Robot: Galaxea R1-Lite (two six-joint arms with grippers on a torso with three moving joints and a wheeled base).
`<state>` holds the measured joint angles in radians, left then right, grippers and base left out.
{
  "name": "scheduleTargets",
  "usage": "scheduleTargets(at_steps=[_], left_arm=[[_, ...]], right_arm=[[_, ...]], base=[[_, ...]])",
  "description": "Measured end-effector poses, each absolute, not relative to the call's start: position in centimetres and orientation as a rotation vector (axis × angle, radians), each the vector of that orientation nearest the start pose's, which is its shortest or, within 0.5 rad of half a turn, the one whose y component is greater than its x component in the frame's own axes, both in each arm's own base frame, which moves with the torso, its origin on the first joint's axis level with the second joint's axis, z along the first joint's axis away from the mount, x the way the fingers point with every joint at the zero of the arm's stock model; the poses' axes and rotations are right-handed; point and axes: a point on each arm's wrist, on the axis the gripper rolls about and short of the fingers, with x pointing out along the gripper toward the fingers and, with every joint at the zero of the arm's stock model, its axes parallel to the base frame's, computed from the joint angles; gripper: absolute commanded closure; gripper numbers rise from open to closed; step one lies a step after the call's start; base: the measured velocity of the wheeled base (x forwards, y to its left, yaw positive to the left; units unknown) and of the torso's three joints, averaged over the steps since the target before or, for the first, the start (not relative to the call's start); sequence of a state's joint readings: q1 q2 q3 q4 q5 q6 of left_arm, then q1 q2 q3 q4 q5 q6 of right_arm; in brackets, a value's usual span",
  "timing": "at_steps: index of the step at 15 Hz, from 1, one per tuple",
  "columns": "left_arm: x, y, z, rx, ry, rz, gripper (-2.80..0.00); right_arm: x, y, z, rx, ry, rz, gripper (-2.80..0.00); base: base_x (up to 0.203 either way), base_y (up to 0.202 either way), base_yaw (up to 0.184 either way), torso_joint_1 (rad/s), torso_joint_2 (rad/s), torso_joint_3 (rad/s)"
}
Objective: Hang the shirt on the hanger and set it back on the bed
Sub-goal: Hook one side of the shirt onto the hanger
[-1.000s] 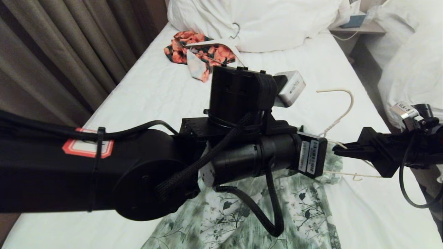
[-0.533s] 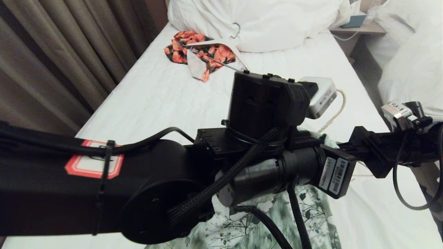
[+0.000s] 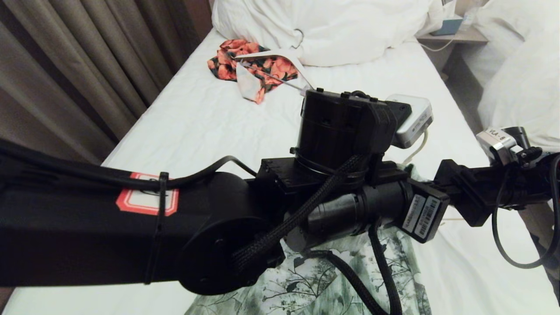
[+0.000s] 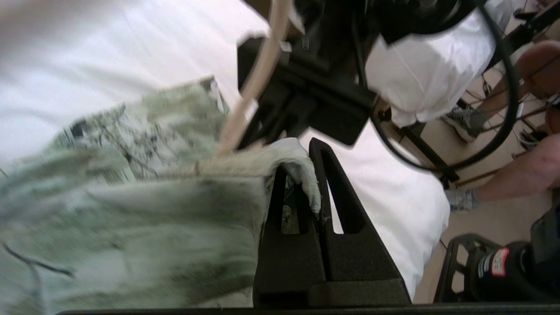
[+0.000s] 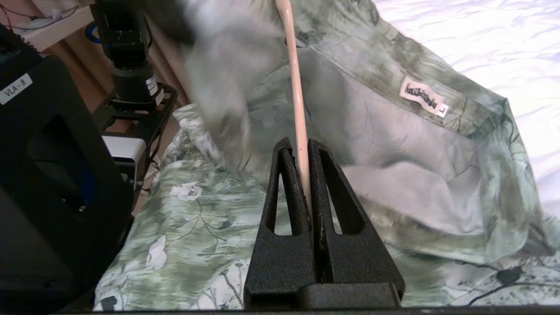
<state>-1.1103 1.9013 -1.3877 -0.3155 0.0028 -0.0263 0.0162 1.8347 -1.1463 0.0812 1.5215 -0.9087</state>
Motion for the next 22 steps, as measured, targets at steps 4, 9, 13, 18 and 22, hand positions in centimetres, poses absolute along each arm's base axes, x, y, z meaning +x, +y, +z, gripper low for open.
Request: scheduleTargets(at_steps=[4, 9, 13, 18, 22], left_arm=[[15.2, -35.5, 23.1, 0.114, 0.227, -1.153, 0.00], [15.0, -36.3, 22.0, 0.134, 0.247, -1.165, -2.80], [15.1, -36.5, 21.8, 0.140, 0.251, -1.165, -2.80], [14.6, -36.4, 20.9, 0.171, 0.274, -1.117, -2.80], [13.6, -36.0, 19.6, 0.237, 0.348, -1.094, -2.80]], right_arm=[[32.2, 2.8, 18.0, -0.139, -0.084, 1.551, 0.00], [32.2, 2.8, 18.0, -0.140, -0.084, 1.552, 0.00], [32.2, 2.9, 18.0, -0.139, -0.084, 1.553, 0.00], [32.3, 2.8, 18.2, -0.146, -0.091, 1.552, 0.00], [32.4, 2.8, 18.4, -0.151, -0.096, 1.551, 0.00]], base=[[0.000, 0.000, 0.000, 0.000, 0.00, 0.000], [0.000, 0.000, 0.000, 0.000, 0.00, 0.000], [0.000, 0.000, 0.000, 0.000, 0.00, 0.000], [0.000, 0.000, 0.000, 0.000, 0.00, 0.000], [0.000, 0.000, 0.000, 0.000, 0.00, 0.000]])
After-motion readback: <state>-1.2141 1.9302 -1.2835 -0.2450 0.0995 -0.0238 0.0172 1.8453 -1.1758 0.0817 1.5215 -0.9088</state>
